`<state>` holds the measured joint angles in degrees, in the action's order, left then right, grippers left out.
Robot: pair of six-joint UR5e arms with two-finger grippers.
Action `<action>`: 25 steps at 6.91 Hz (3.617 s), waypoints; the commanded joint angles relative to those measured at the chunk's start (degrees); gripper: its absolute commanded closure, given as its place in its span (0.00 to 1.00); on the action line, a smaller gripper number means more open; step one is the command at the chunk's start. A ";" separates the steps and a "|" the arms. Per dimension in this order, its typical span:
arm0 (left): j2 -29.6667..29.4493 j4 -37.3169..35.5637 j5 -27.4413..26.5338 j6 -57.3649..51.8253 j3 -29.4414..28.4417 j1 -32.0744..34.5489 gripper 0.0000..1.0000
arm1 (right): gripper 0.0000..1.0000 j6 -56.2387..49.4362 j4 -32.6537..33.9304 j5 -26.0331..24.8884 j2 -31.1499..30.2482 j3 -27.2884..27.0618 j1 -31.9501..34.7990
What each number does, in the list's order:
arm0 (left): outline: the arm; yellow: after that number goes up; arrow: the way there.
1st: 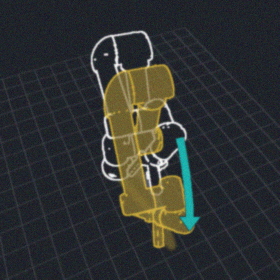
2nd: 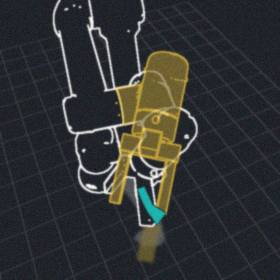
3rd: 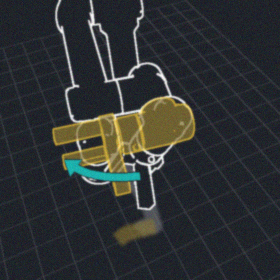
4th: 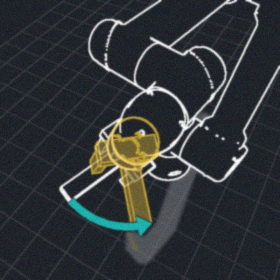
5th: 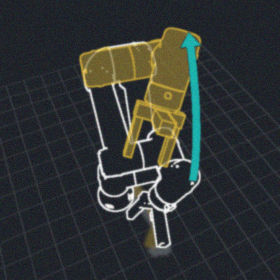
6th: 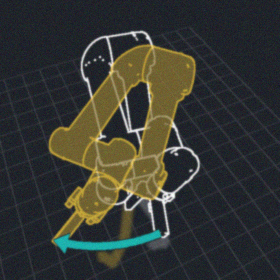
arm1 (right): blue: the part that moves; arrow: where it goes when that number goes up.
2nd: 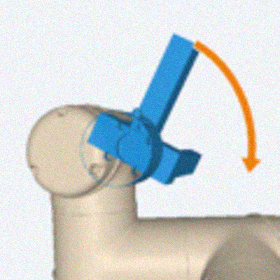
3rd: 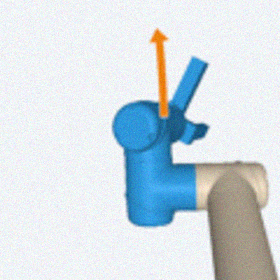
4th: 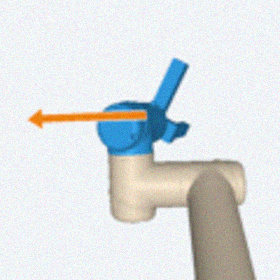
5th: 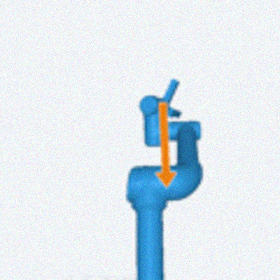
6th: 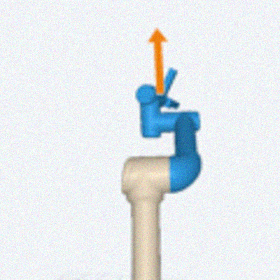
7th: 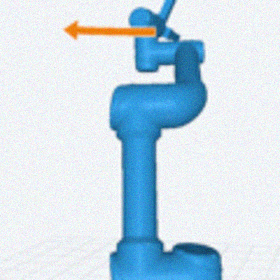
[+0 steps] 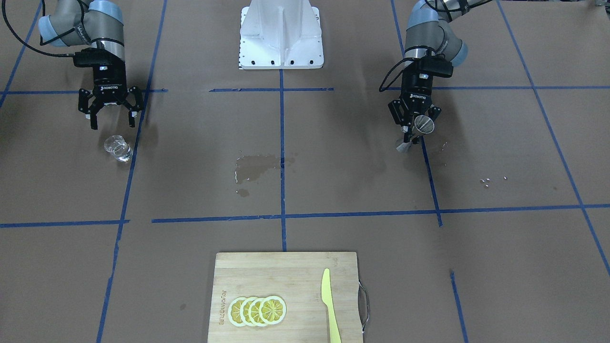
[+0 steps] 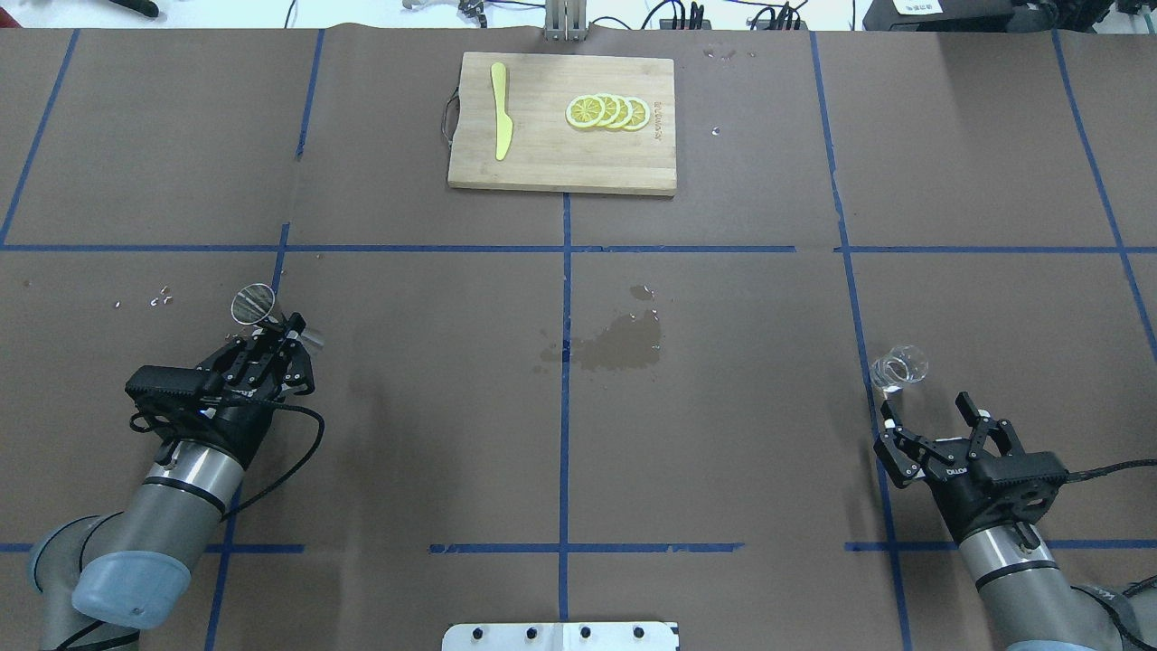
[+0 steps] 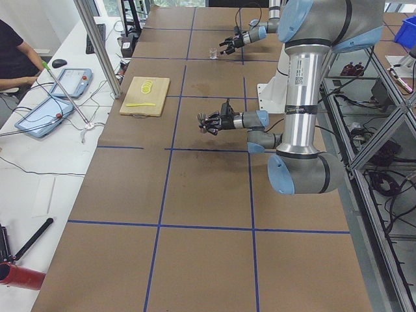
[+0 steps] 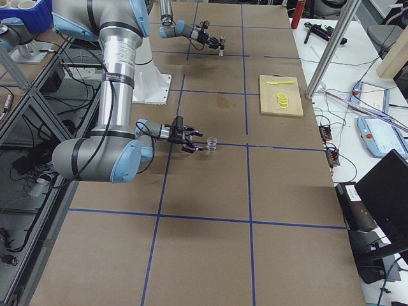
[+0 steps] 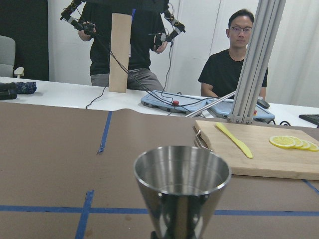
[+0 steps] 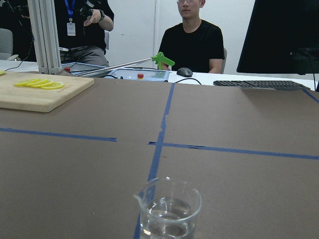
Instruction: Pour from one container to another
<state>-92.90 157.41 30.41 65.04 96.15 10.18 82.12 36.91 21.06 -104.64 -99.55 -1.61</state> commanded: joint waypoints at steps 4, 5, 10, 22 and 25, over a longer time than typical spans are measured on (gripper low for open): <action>0.00 0.27 0.00 0.00 -0.09 0.01 1.00 | 0.01 -0.82 0.09 3.46 0.93 1.90 1.69; 0.00 0.27 0.00 0.00 -0.09 0.01 1.00 | 0.01 -1.00 0.01 4.68 1.80 3.12 2.92; 0.00 0.36 0.00 0.09 -0.09 0.01 1.00 | 0.02 -3.63 -0.17 6.79 5.58 4.71 6.53; 0.09 0.36 -0.09 0.00 -0.09 0.01 1.00 | 0.50 -5.65 -4.83 7.59 7.43 8.23 7.85; 0.09 0.36 -0.09 0.00 0.18 0.01 1.00 | 0.89 -11.94 -10.92 9.60 7.61 7.87 8.12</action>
<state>-92.81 157.76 30.32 65.04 96.17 10.19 74.20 30.39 29.74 -97.13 -91.68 6.36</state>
